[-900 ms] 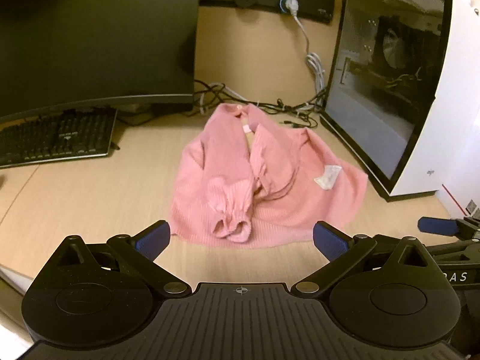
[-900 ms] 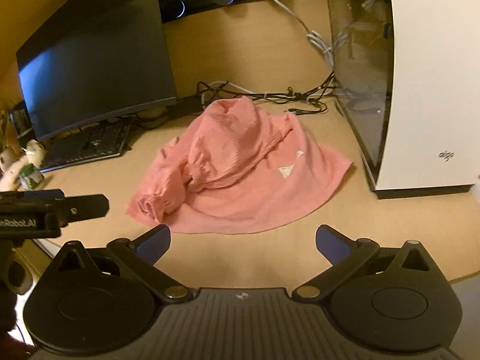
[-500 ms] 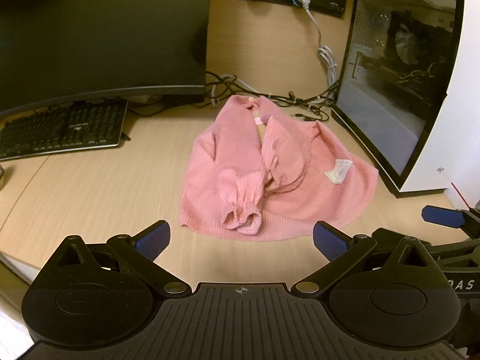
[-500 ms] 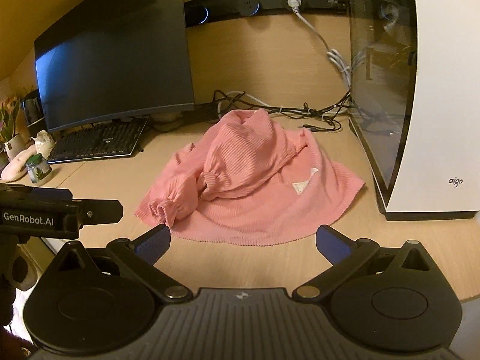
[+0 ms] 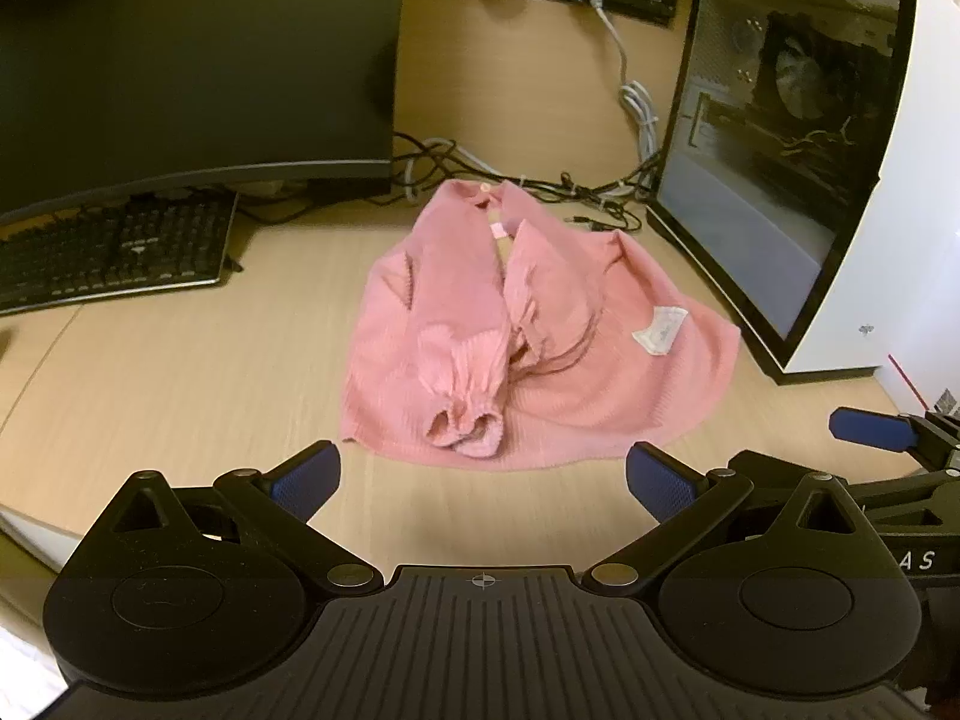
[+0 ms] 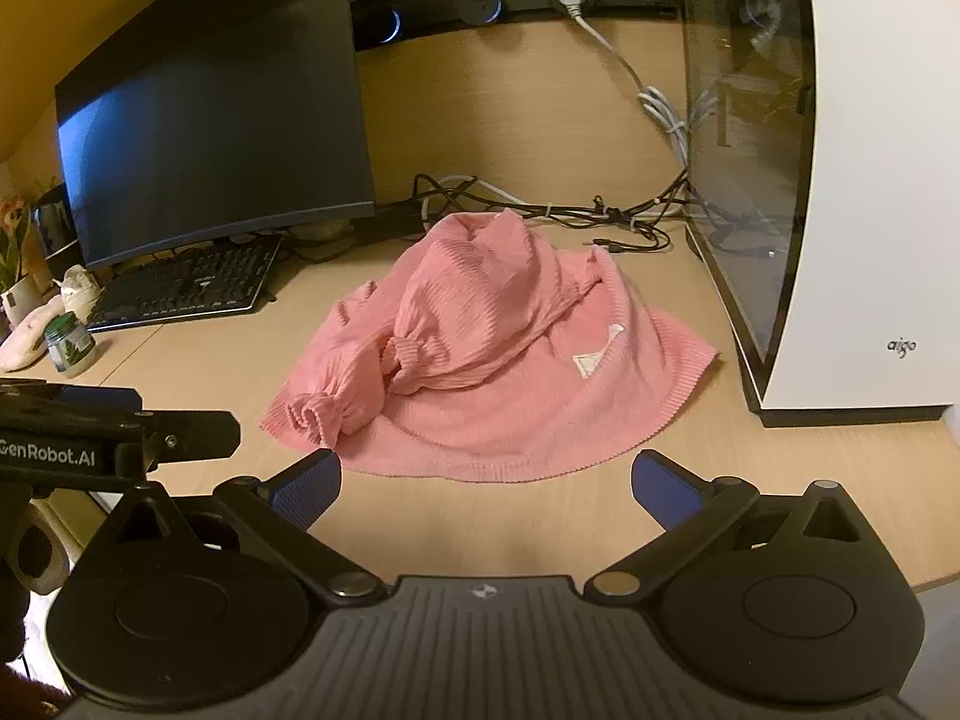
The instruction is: Fold clothes
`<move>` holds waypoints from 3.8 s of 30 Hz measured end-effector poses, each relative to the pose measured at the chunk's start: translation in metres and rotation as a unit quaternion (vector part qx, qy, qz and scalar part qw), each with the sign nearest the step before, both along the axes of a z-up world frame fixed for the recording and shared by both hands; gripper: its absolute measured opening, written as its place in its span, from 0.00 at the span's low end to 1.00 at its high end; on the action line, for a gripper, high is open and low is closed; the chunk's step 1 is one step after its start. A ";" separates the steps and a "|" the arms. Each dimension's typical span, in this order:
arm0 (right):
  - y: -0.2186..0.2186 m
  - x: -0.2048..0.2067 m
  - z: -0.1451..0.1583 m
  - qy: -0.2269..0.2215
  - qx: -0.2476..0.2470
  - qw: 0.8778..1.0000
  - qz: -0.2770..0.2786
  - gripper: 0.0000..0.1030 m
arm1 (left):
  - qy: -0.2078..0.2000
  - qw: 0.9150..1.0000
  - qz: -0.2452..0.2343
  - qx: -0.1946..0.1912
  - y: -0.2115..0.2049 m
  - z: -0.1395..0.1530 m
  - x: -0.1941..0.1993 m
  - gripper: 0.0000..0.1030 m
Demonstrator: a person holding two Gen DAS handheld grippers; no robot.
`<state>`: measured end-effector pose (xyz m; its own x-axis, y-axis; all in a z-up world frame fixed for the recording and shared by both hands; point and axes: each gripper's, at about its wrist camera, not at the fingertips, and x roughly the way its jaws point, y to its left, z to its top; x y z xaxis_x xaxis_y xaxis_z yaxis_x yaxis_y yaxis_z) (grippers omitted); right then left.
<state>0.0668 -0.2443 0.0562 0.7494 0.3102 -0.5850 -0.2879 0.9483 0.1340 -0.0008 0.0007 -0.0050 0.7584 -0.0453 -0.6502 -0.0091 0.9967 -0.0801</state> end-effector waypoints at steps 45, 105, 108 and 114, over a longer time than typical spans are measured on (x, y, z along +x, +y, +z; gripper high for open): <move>-0.001 0.016 -0.012 0.030 0.006 1.000 0.006 1.00 | 0.013 1.000 -0.002 0.002 0.003 -0.004 0.011 1.00; 0.029 0.192 -0.083 0.211 0.260 0.925 -0.179 1.00 | 0.192 0.949 -0.188 -0.164 0.079 -0.086 0.247 1.00; 0.035 0.188 -0.084 0.212 0.249 0.939 -0.111 1.00 | 0.168 0.955 -0.190 -0.156 0.082 -0.089 0.236 1.00; 0.038 0.148 -0.081 0.223 0.225 0.948 -0.037 1.00 | 0.184 0.953 -0.189 -0.146 0.095 -0.088 0.197 1.00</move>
